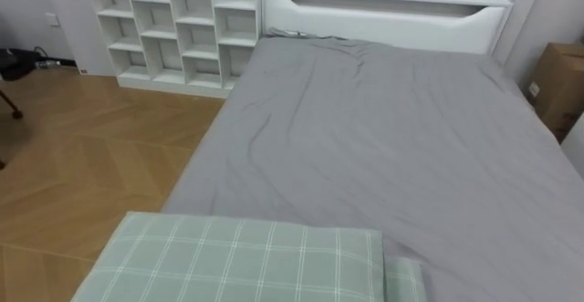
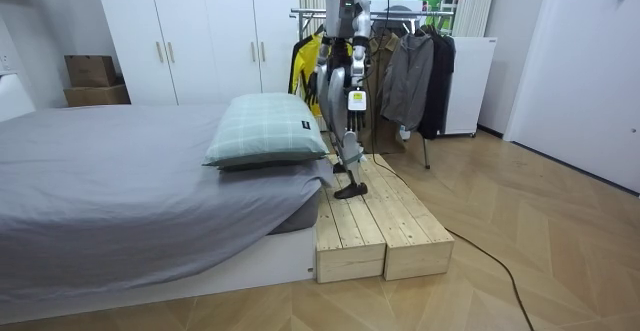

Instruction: Hang clothes

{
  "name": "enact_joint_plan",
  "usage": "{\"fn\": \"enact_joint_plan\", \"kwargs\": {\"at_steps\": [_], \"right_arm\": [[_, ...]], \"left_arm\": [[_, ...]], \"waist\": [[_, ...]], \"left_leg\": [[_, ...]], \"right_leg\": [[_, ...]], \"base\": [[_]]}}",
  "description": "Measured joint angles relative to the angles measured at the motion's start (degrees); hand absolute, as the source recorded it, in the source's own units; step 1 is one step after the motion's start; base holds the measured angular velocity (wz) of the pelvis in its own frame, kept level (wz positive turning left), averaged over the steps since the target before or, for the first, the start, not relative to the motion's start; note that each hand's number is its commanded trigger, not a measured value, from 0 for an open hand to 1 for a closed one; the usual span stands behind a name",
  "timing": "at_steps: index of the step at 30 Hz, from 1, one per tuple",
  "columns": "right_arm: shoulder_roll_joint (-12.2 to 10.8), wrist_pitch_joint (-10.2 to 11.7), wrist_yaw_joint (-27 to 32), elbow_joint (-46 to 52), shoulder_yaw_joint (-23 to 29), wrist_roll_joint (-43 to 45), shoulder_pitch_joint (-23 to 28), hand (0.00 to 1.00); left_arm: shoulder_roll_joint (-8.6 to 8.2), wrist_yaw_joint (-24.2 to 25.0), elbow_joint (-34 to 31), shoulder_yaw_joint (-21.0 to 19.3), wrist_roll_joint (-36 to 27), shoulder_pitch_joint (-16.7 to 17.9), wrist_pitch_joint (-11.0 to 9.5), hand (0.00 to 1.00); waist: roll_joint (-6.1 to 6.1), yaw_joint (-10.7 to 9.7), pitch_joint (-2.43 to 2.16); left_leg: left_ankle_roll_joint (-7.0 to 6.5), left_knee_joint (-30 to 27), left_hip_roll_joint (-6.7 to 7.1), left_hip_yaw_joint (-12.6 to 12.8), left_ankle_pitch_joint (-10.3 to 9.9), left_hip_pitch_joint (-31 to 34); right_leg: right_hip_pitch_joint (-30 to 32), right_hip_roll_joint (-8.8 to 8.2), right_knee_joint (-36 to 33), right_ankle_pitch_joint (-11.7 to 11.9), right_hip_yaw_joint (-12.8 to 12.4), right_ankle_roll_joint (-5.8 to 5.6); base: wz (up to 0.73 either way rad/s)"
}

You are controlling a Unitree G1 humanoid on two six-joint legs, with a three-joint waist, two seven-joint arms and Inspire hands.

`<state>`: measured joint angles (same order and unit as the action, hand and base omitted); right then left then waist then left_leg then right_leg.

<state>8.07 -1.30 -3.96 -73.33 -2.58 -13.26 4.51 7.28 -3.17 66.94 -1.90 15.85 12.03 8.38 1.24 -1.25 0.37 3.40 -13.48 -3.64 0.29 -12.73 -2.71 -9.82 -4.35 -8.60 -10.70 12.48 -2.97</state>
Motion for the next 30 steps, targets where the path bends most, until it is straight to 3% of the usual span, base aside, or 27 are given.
{"fn": "enact_joint_plan", "kwargs": {"at_steps": [11,15,20,30], "right_arm": [[-0.01,-0.19,-0.54,0.07,0.05,-0.10,-0.21,0.00],[-0.05,-1.28,-0.53,0.33,0.06,-0.10,-0.32,0.00],[-0.16,-1.30,-0.53,0.32,0.05,-0.09,-0.27,0.00],[-0.75,-1.31,-0.49,0.30,0.05,-0.06,-0.23,0.00]], "left_arm": [[0.00,0.00,0.00,0.00,-0.12,-0.07,0.84,0.00],[0.00,0.08,-0.01,0.00,-0.12,-0.17,1.20,0.00],[0.00,0.09,-0.01,0.00,-0.13,-0.24,1.33,0.00],[0.00,0.19,0.00,0.02,-0.07,0.03,1.62,0.00]], "waist": [[0.35,-0.02,0.11],[0.65,-0.04,0.14],[0.82,-0.03,-0.15],[1.18,-0.03,-0.28]], "left_leg": [[-0.02,-0.06,0.08,1.02,0.01,-0.13],[-0.02,-0.21,0.08,1.02,0.01,-0.01],[-0.03,-0.46,0.08,1.03,0.02,-0.10],[-0.03,-0.49,0.09,1.02,0.02,-0.28]], "right_leg": [[-0.10,0.00,0.98,-0.08,-1.70,-0.09],[-0.07,0.00,0.98,-0.10,-1.71,-0.10],[-0.09,0.00,0.92,-0.09,-1.78,-0.10],[-0.29,0.00,0.90,-0.09,-1.81,-0.10]], "base": [[-0.04],[0.00],[0.00],[0.00]]}}
